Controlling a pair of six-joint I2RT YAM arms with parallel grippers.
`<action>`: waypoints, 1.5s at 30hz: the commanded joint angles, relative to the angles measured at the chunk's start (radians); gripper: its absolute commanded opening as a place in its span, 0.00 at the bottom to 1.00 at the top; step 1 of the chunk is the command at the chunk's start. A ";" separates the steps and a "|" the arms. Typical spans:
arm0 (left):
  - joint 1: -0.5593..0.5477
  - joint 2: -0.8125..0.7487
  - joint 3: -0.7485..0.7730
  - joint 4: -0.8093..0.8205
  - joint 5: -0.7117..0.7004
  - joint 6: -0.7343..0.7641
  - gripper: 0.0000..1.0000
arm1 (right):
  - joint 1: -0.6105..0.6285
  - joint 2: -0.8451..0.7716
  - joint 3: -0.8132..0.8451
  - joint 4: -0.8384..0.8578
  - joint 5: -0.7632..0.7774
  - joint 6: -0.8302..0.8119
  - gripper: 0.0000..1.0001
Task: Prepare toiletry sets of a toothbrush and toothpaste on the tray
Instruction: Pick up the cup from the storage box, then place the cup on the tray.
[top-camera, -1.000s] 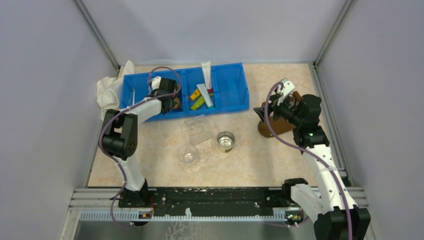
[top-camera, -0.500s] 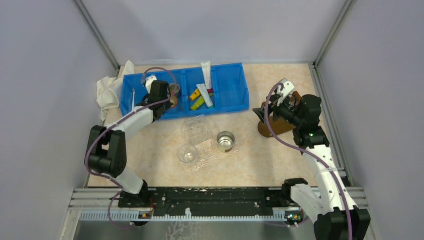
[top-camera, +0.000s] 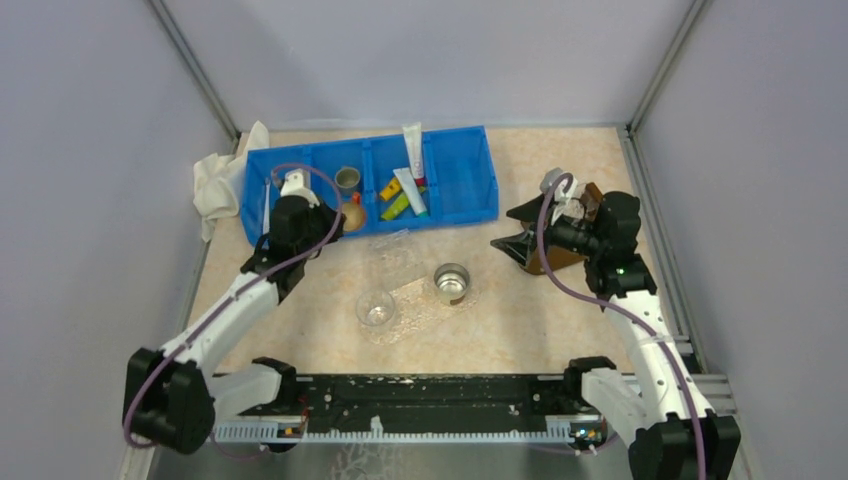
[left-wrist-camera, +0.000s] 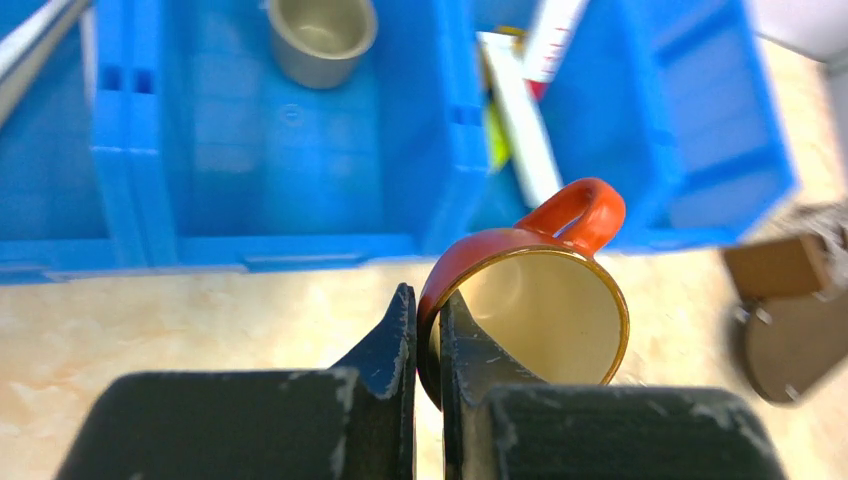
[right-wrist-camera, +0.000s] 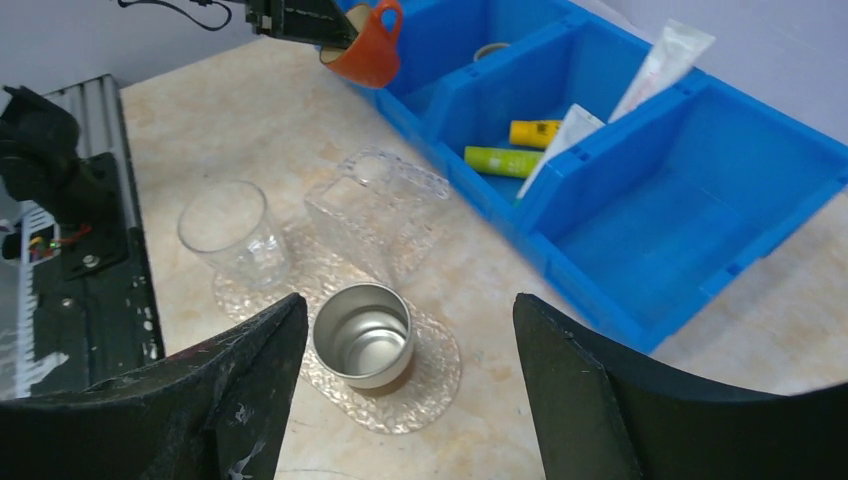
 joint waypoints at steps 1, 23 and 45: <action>-0.100 -0.161 -0.049 0.124 0.027 -0.003 0.00 | 0.027 -0.002 0.003 0.084 -0.127 0.058 0.75; -0.974 0.174 0.263 0.226 -1.127 -0.186 0.00 | 0.223 0.013 0.400 -0.523 0.345 -0.076 0.75; -1.084 0.874 0.724 1.763 -1.375 1.333 0.00 | 0.232 0.042 0.373 -0.484 0.520 0.018 0.54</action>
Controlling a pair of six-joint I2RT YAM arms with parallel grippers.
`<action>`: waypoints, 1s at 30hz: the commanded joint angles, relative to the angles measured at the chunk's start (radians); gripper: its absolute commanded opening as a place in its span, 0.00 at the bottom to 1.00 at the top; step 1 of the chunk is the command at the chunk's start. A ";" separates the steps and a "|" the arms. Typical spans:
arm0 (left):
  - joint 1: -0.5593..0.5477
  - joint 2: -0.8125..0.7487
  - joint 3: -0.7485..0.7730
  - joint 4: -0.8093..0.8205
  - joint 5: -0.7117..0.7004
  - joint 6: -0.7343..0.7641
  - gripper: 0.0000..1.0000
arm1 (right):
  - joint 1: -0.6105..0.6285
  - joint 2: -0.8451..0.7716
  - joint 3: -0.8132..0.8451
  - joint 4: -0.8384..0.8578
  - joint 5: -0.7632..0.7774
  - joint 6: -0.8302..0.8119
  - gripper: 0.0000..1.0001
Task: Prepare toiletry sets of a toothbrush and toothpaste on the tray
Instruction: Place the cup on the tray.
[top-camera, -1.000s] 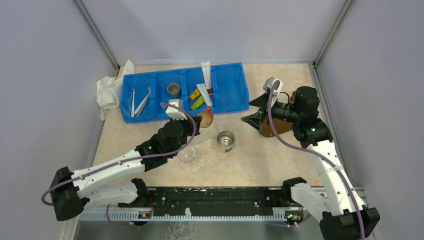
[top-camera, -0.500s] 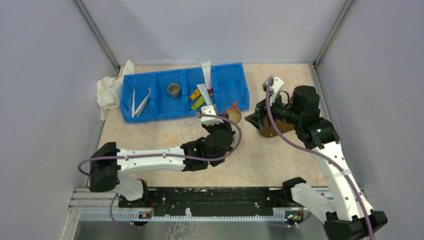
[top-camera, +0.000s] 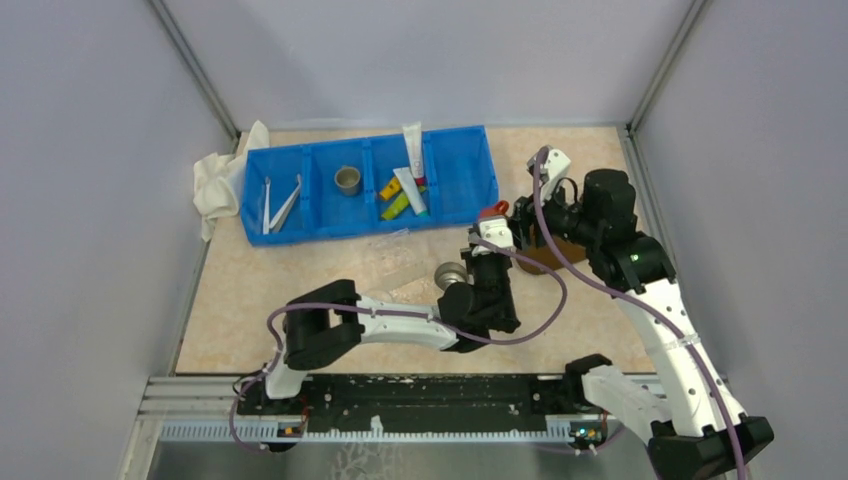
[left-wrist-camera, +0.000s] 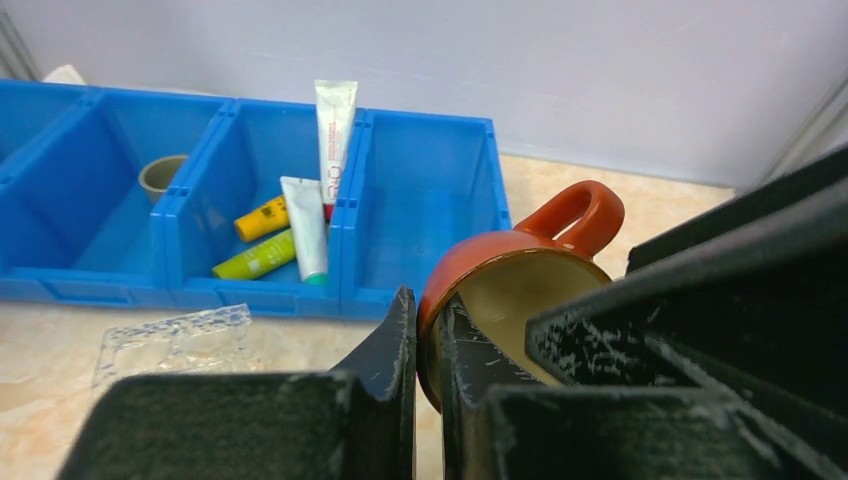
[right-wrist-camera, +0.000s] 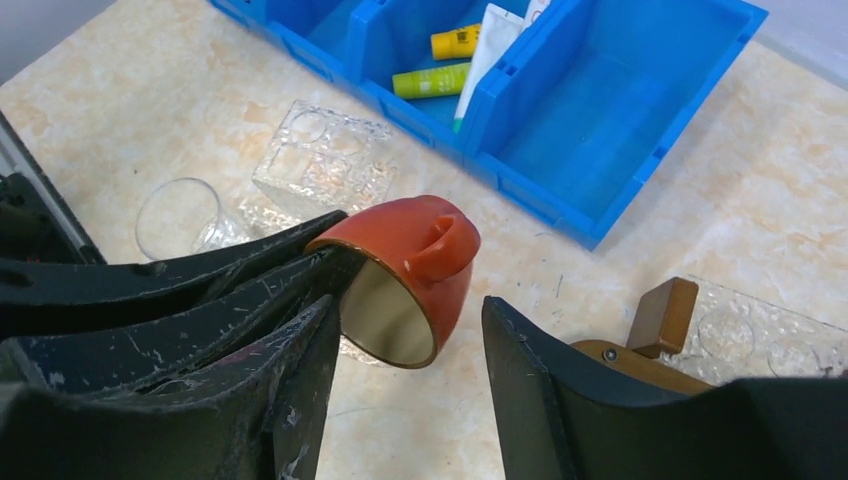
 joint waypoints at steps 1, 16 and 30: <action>-0.007 0.025 0.072 0.376 -0.038 0.225 0.00 | 0.014 0.002 0.008 0.050 0.067 0.007 0.53; -0.039 0.016 0.093 0.375 -0.013 0.196 0.00 | 0.023 0.013 -0.092 0.212 0.012 0.039 0.20; -0.110 -0.036 0.035 0.374 -0.039 0.210 0.94 | -0.092 -0.062 -0.149 0.297 -0.097 0.113 0.00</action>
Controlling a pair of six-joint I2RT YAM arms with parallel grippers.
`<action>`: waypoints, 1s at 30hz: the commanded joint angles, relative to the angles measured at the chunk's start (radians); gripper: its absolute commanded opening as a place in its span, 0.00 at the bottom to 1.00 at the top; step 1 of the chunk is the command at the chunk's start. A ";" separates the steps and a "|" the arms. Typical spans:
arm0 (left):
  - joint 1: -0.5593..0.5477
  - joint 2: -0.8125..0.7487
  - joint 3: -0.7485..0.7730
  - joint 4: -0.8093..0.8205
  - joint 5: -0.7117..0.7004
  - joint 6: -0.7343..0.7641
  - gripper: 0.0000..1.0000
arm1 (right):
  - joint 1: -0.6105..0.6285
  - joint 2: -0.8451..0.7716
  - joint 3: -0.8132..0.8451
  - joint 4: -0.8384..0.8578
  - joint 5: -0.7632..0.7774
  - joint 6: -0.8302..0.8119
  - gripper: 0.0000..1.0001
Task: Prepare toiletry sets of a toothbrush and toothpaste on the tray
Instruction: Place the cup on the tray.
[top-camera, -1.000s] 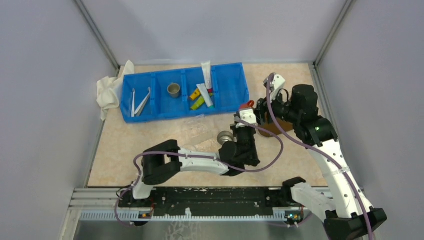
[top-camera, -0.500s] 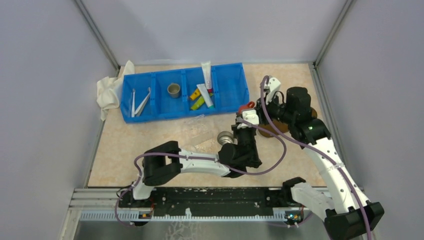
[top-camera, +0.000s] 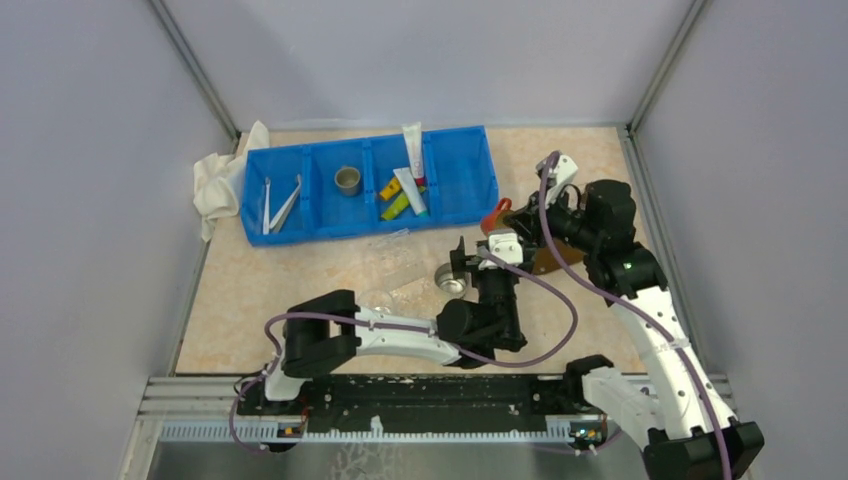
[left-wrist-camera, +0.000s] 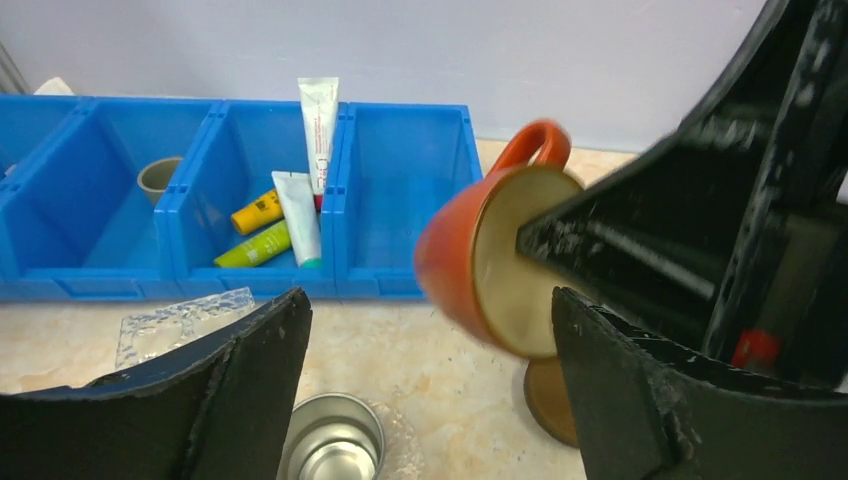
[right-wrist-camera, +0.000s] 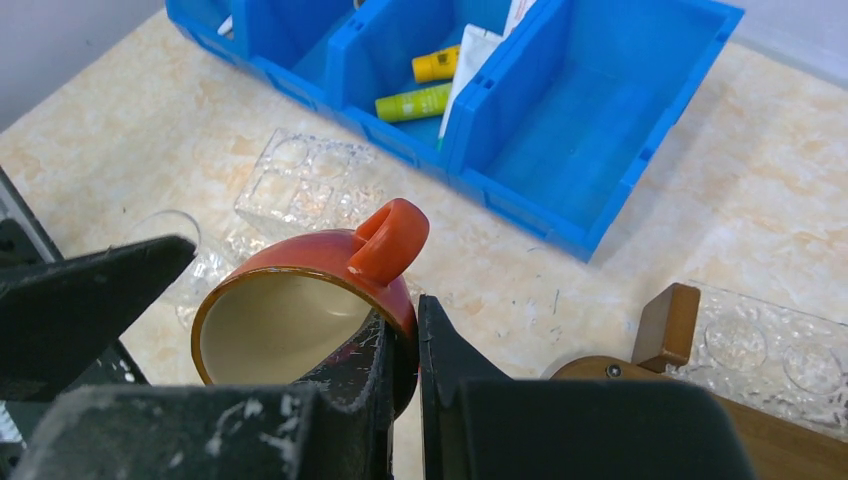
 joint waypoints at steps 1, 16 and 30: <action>-0.050 -0.075 -0.045 0.274 -0.006 0.030 0.95 | -0.058 -0.031 0.000 0.121 -0.097 0.050 0.00; -0.116 -0.187 -0.188 0.274 0.113 0.418 0.99 | -0.392 -0.067 -0.007 0.121 -0.296 0.016 0.00; 0.149 -0.275 -0.022 -0.532 0.454 0.013 0.99 | -0.604 -0.050 0.011 0.050 -0.285 -0.077 0.00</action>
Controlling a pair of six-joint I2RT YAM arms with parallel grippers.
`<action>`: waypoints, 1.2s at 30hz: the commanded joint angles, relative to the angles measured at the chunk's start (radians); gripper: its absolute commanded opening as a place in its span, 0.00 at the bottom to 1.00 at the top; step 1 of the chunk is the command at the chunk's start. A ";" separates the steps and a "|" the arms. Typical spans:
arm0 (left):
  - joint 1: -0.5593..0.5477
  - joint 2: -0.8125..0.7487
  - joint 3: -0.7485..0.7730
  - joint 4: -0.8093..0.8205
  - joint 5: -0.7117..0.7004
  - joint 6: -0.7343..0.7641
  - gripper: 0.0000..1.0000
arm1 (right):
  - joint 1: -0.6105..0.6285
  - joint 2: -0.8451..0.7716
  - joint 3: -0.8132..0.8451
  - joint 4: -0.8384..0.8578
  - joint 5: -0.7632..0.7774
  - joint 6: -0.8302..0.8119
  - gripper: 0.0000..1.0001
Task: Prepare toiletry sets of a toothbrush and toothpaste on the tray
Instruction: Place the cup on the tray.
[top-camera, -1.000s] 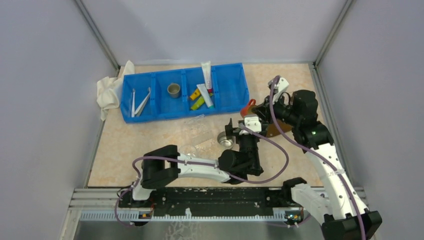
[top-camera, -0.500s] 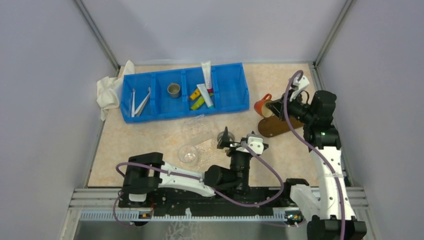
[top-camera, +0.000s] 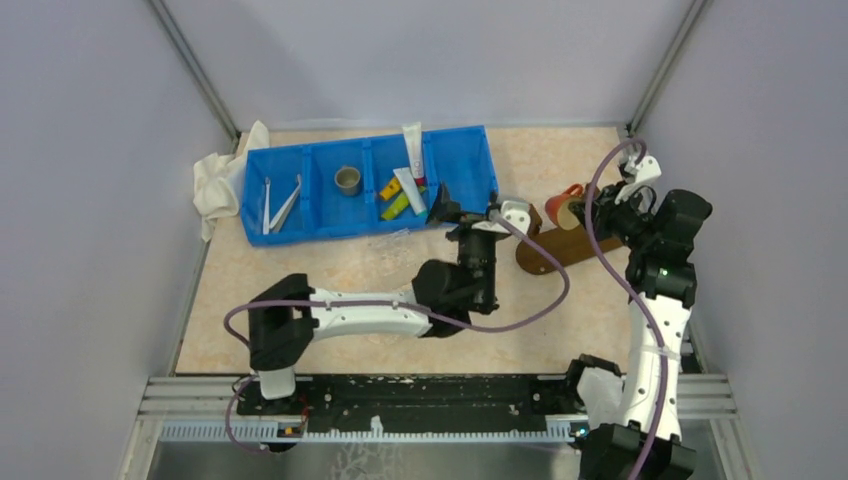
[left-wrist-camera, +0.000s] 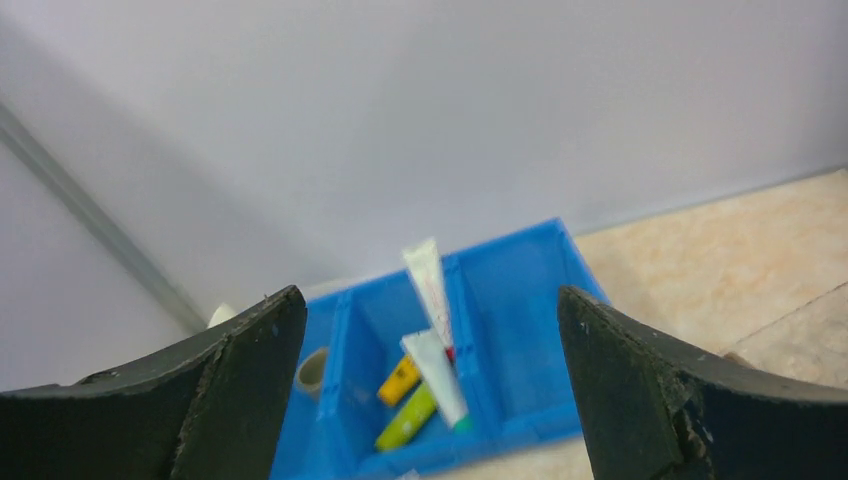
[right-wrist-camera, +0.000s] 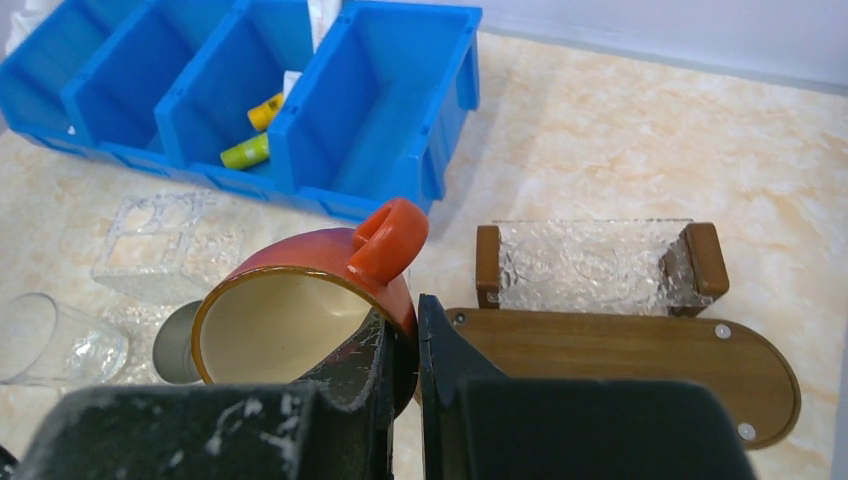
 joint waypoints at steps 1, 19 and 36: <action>0.099 -0.151 0.115 -0.735 0.307 -0.608 0.99 | -0.011 -0.001 0.079 -0.040 0.020 -0.086 0.00; 0.416 -0.762 -0.282 -0.970 1.175 -1.144 0.99 | -0.014 0.153 0.444 -0.690 0.197 -0.610 0.00; 0.521 -0.793 -0.327 -1.029 1.563 -1.038 0.99 | 0.174 0.460 0.393 -0.688 0.312 -0.568 0.00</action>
